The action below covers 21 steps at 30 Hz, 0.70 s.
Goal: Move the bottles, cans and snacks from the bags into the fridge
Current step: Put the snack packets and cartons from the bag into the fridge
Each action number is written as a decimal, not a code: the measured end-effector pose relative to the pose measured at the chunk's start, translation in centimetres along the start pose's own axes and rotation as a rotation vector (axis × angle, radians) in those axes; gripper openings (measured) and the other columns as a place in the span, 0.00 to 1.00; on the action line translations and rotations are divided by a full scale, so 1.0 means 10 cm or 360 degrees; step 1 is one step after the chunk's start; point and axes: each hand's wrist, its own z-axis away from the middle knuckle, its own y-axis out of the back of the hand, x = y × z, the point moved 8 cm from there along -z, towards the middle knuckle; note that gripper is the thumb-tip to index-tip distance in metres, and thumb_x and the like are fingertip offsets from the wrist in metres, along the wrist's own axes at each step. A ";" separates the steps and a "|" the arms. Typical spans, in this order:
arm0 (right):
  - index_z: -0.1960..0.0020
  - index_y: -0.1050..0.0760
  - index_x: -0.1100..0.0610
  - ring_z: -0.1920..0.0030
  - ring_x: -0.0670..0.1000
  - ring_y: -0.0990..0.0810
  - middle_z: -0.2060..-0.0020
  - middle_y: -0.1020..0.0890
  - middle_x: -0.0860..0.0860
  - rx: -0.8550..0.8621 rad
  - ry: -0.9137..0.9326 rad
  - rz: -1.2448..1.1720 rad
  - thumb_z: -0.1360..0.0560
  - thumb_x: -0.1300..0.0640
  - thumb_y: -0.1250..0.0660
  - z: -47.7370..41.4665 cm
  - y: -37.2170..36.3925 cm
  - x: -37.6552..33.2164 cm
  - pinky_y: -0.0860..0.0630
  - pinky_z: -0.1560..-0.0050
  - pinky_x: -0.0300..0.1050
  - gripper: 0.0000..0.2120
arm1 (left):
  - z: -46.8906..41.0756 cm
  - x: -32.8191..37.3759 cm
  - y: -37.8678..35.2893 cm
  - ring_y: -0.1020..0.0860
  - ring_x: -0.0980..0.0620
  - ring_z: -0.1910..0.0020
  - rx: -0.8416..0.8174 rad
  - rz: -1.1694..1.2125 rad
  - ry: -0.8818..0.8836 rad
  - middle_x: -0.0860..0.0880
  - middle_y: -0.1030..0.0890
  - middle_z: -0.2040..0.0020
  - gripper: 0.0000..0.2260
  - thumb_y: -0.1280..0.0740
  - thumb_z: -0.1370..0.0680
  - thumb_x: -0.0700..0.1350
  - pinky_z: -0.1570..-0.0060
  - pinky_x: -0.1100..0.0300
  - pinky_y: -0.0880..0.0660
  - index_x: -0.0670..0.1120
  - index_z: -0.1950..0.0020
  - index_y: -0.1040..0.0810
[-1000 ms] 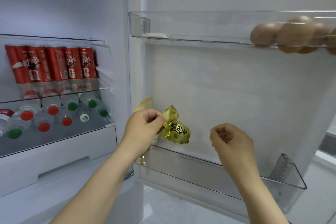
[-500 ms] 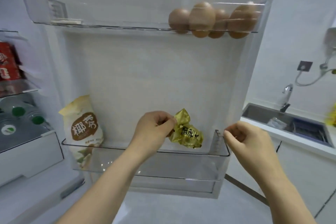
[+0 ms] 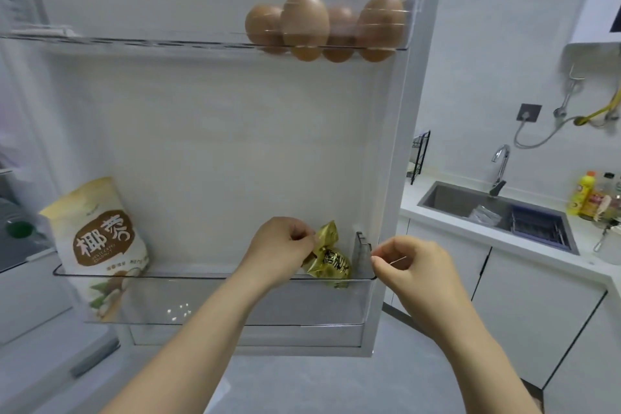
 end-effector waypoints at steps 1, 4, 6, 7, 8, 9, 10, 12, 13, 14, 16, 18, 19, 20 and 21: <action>0.63 0.19 0.49 0.67 0.38 0.21 0.70 0.18 0.44 -0.0006 -0.0008 -0.0018 0.29 0.58 0.30 0.00 0.00 0.01 0.30 0.69 0.27 0.06 | 0.00 0.00 -0.01 0.20 0.42 0.62 -0.0022 -0.0018 0.0015 0.41 0.17 0.64 0.09 0.33 0.24 0.42 0.51 0.45 0.22 0.40 0.61 0.18; 0.63 0.19 0.49 0.66 0.38 0.21 0.70 0.18 0.43 -0.0019 -0.0012 -0.0051 0.29 0.57 0.30 -0.02 -0.01 0.03 0.31 0.69 0.28 0.06 | -0.02 -0.01 -0.03 0.19 0.41 0.57 -0.0018 -0.0123 0.0025 0.41 0.17 0.61 0.09 0.35 0.23 0.43 0.52 0.49 0.23 0.42 0.57 0.18; 0.63 0.19 0.49 0.66 0.38 0.21 0.70 0.18 0.43 -0.0029 -0.0007 -0.0067 0.29 0.58 0.30 -0.03 -0.01 0.04 0.30 0.70 0.28 0.06 | -0.02 -0.01 -0.02 0.20 0.45 0.55 0.0027 -0.0151 0.0050 0.46 0.19 0.59 0.09 0.39 0.21 0.44 0.51 0.53 0.23 0.44 0.51 0.19; 0.63 0.19 0.49 0.67 0.39 0.21 0.70 0.18 0.43 -0.0035 -0.0004 -0.0075 0.29 0.58 0.30 -0.03 -0.01 0.04 0.30 0.70 0.27 0.06 | -0.03 -0.01 -0.02 0.21 0.45 0.54 0.0036 -0.0129 0.0065 0.46 0.19 0.57 0.09 0.40 0.20 0.45 0.49 0.53 0.23 0.45 0.49 0.21; 0.63 0.19 0.49 0.67 0.39 0.21 0.71 0.18 0.44 -0.0040 -0.0001 -0.0087 0.28 0.58 0.30 -0.03 -0.02 0.05 0.30 0.70 0.27 0.06 | -0.03 -0.02 -0.02 0.21 0.45 0.52 0.0042 -0.0106 0.0072 0.44 0.19 0.54 0.10 0.41 0.20 0.46 0.47 0.52 0.23 0.45 0.48 0.22; 0.63 0.19 0.49 0.68 0.39 0.21 0.71 0.18 0.44 -0.0043 -0.0001 -0.0100 0.28 0.58 0.30 -0.04 -0.02 0.05 0.30 0.70 0.28 0.07 | -0.03 -0.01 -0.01 0.21 0.45 0.50 0.0050 -0.0097 0.0072 0.44 0.18 0.51 0.10 0.41 0.20 0.47 0.46 0.51 0.24 0.45 0.47 0.22; 0.63 0.19 0.50 0.68 0.40 0.21 0.70 0.17 0.44 -0.0044 0.0000 -0.0112 0.28 0.58 0.30 -0.04 -0.03 0.05 0.30 0.69 0.28 0.07 | -0.02 -0.01 0.00 0.21 0.46 0.48 0.0058 -0.0105 0.0069 0.45 0.18 0.47 0.10 0.41 0.20 0.47 0.45 0.53 0.25 0.45 0.44 0.22; 0.63 0.19 0.49 0.68 0.40 0.21 0.70 0.17 0.45 -0.0043 -0.0002 -0.0115 0.28 0.58 0.30 -0.02 -0.04 0.05 0.28 0.68 0.30 0.06 | 0.00 -0.02 0.04 0.22 0.50 0.45 0.0083 -0.0127 0.0044 0.49 0.20 0.44 0.12 0.39 0.20 0.46 0.44 0.58 0.27 0.45 0.39 0.23; 0.63 0.19 0.49 0.68 0.41 0.21 0.70 0.17 0.45 -0.0039 -0.0007 -0.0117 0.28 0.58 0.30 -0.02 -0.04 0.05 0.28 0.68 0.30 0.06 | 0.01 -0.02 0.06 0.23 0.51 0.44 0.0100 -0.0118 0.0019 0.50 0.20 0.44 0.12 0.38 0.21 0.45 0.44 0.60 0.28 0.45 0.38 0.23; 0.62 0.19 0.50 0.68 0.41 0.21 0.70 0.17 0.45 -0.0034 -0.0015 -0.0119 0.28 0.58 0.31 -0.02 -0.04 0.05 0.27 0.68 0.30 0.06 | 0.02 -0.02 0.08 0.22 0.52 0.44 0.0119 -0.0091 -0.0006 0.50 0.20 0.44 0.12 0.37 0.21 0.44 0.45 0.62 0.28 0.45 0.39 0.23; 0.62 0.19 0.49 0.68 0.40 0.21 0.71 0.18 0.45 -0.0019 -0.0022 -0.0091 0.28 0.59 0.31 0.00 -0.03 0.03 0.27 0.68 0.32 0.06 | 0.04 -0.01 0.12 0.22 0.54 0.47 0.0153 0.0007 -0.0059 0.52 0.19 0.46 0.10 0.36 0.22 0.43 0.51 0.69 0.29 0.46 0.41 0.21; 0.61 0.20 0.49 0.67 0.40 0.21 0.70 0.18 0.45 -0.0003 -0.0007 -0.0032 0.28 0.59 0.31 0.04 -0.01 -0.02 0.27 0.68 0.32 0.07 | 0.08 0.03 0.15 0.21 0.56 0.49 0.0167 0.0173 -0.0126 0.53 0.17 0.49 0.08 0.35 0.22 0.41 0.57 0.76 0.30 0.47 0.45 0.20; 0.61 0.20 0.49 0.67 0.40 0.21 0.69 0.18 0.46 0.0013 -0.0008 -0.0014 0.27 0.59 0.32 0.08 0.02 -0.05 0.28 0.69 0.30 0.07 | 0.12 0.06 0.16 0.20 0.56 0.50 0.0167 0.0285 -0.0169 0.52 0.17 0.50 0.07 0.34 0.23 0.40 0.57 0.77 0.29 0.47 0.47 0.20; 0.61 0.20 0.50 0.66 0.40 0.22 0.68 0.18 0.46 0.0039 -0.0020 -0.0020 0.27 0.59 0.32 0.12 0.05 -0.08 0.29 0.71 0.29 0.06 | 0.16 0.10 0.17 0.19 0.54 0.50 0.0158 0.0384 -0.0214 0.51 0.16 0.51 0.07 0.34 0.23 0.38 0.56 0.75 0.27 0.47 0.49 0.20; 0.61 0.20 0.51 0.66 0.39 0.22 0.67 0.18 0.46 0.0080 -0.0038 -0.0036 0.27 0.59 0.32 0.17 0.08 -0.10 0.30 0.73 0.28 0.06 | 0.21 0.15 0.18 0.19 0.53 0.51 0.0141 0.0451 -0.0260 0.51 0.16 0.52 0.07 0.34 0.23 0.36 0.54 0.73 0.26 0.47 0.50 0.20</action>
